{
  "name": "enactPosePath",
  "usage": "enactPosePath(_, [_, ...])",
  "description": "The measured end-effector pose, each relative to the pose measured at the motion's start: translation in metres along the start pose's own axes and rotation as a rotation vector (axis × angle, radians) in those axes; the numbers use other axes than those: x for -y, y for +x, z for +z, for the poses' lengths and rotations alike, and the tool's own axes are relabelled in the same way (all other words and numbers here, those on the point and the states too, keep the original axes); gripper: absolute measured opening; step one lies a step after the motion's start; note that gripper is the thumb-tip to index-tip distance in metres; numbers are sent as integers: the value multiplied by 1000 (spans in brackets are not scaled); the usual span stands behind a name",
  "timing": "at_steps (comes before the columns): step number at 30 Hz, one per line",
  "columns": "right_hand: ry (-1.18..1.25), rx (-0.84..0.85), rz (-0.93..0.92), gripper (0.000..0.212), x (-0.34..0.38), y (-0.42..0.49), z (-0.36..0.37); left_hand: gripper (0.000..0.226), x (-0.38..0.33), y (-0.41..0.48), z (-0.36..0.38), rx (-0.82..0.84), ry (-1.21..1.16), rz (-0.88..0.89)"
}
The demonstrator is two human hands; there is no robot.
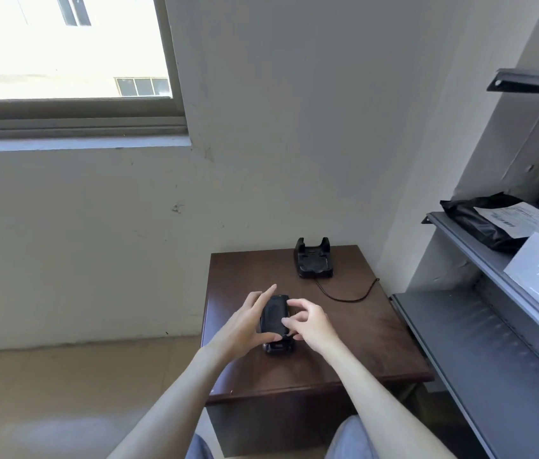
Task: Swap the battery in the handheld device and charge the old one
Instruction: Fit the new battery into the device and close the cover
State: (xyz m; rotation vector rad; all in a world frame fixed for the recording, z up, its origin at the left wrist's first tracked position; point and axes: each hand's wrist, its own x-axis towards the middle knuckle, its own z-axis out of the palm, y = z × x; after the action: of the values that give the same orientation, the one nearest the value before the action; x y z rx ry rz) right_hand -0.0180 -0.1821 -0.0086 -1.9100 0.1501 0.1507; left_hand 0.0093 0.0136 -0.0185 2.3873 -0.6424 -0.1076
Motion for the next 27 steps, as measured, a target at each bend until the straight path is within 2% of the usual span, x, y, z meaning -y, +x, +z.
enactPosePath(3, [25,13,-1,50,-4,-1,-1,107,5,1,7,-1,-46,11])
enactPosePath(7, [13,6,-12,60,-9,4,1,112,15,3,13,-29,-180,-104])
enactPosePath(11, [-97,11,-88,66,-15,7,1,103,18,6,14,-39,-246,-163])
enactPosePath(17, [-331,63,-169,70,-19,11,-5,96,18,8,15,-11,-237,-172])
enactPosePath(27, [-371,70,-202,60,-19,8,-6,91,22,7,12,1,-156,-85])
